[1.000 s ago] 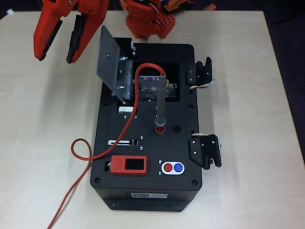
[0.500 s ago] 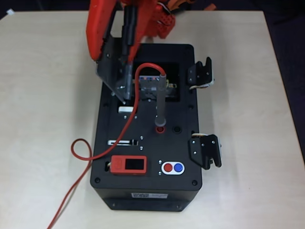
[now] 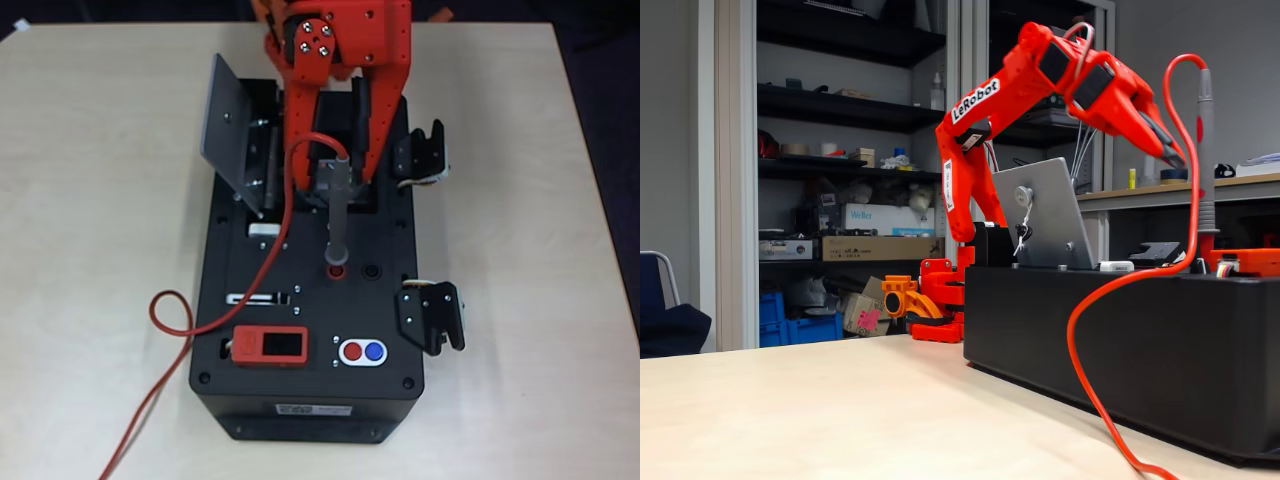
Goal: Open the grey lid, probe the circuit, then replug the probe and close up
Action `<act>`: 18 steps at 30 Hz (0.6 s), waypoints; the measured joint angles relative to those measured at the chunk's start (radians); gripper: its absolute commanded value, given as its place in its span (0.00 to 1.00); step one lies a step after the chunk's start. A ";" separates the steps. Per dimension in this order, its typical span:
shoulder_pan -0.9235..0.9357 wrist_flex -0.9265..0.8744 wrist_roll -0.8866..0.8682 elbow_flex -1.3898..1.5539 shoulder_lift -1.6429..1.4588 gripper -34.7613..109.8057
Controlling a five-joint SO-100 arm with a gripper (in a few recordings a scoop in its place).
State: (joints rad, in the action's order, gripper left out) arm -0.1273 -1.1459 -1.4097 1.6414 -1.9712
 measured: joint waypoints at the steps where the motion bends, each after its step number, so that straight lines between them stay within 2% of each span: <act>1: -0.003 0.000 -0.048 0.002 0.000 0.35; 9: -0.018 0.049 -0.259 0.003 0.049 0.34; 18: -0.041 0.066 -0.272 0.005 0.106 0.33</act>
State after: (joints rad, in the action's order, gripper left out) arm -0.1687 -1.0799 -1.6812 1.6460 -1.8653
